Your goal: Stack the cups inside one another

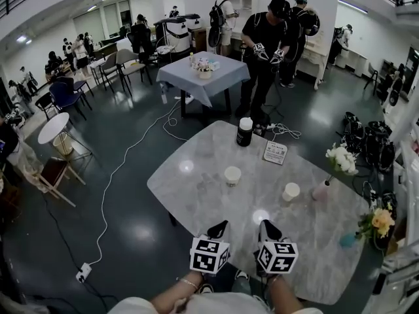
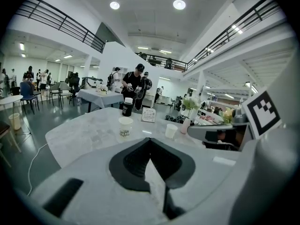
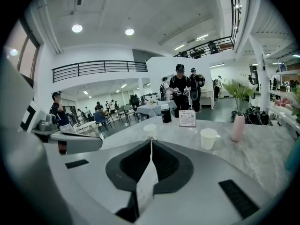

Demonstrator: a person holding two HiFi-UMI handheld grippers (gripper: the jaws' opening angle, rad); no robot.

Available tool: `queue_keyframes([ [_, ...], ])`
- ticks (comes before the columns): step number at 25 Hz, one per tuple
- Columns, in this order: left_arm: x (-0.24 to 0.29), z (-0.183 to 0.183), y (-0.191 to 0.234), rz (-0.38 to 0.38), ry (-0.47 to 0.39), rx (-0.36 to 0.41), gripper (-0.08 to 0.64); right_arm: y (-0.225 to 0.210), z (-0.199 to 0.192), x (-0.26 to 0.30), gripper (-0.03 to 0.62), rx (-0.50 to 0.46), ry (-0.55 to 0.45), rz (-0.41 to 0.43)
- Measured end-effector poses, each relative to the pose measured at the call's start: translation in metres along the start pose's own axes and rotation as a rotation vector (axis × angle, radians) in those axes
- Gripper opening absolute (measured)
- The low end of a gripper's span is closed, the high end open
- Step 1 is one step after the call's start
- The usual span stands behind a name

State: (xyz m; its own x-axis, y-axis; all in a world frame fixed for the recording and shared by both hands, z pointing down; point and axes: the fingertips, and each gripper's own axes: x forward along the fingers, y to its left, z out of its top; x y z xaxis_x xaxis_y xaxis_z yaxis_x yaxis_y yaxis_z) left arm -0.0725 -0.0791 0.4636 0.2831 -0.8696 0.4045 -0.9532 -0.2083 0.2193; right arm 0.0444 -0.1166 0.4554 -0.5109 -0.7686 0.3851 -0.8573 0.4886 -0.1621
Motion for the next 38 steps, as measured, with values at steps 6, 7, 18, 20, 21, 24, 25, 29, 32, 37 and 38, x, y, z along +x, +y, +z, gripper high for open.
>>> queue_keyframes([
  [6, -0.002, -0.001, -0.009, -0.025, 0.002, -0.008, 0.002, -0.002, -0.003, -0.008, 0.015, 0.015, 0.005, -0.011],
  [7, -0.001, -0.001, -0.01, -0.025, 0.002, -0.008, 0.0, -0.003, -0.004, -0.008, 0.015, 0.017, 0.006, -0.012],
  [18, 0.006, 0.004, -0.016, -0.029, -0.008, 0.009, 0.0, -0.011, 0.001, -0.008, 0.015, 0.006, 0.004, -0.012],
  [20, 0.006, 0.003, -0.016, -0.024, -0.011, 0.002, 0.0, -0.012, 0.0, -0.009, 0.015, 0.006, 0.005, -0.013],
  [21, 0.007, 0.003, -0.016, -0.02, -0.011, 0.001, 0.0, -0.013, 0.0, -0.009, 0.015, 0.006, 0.005, -0.013],
  [24, 0.008, 0.004, -0.017, -0.011, -0.01, 0.006, 0.0, -0.017, 0.001, -0.01, 0.015, 0.007, 0.008, -0.015],
  [25, 0.009, 0.004, -0.017, -0.011, -0.01, 0.007, 0.0, -0.018, 0.001, -0.01, 0.015, 0.008, 0.009, -0.016],
  [29, 0.012, 0.004, -0.015, -0.011, -0.004, 0.007, 0.0, -0.019, 0.0, -0.008, 0.015, 0.013, 0.014, -0.019],
  [32, 0.014, 0.002, -0.015, -0.015, 0.005, 0.007, 0.0, -0.021, -0.001, -0.007, 0.015, 0.02, 0.016, -0.024],
  [37, 0.023, -0.003, -0.017, -0.018, 0.024, 0.005, 0.0, -0.032, -0.006, -0.006, 0.015, 0.041, 0.024, -0.042],
  [38, 0.026, -0.004, -0.017, -0.019, 0.029, 0.004, 0.0, -0.036, -0.007, -0.005, 0.015, 0.046, 0.026, -0.046],
])
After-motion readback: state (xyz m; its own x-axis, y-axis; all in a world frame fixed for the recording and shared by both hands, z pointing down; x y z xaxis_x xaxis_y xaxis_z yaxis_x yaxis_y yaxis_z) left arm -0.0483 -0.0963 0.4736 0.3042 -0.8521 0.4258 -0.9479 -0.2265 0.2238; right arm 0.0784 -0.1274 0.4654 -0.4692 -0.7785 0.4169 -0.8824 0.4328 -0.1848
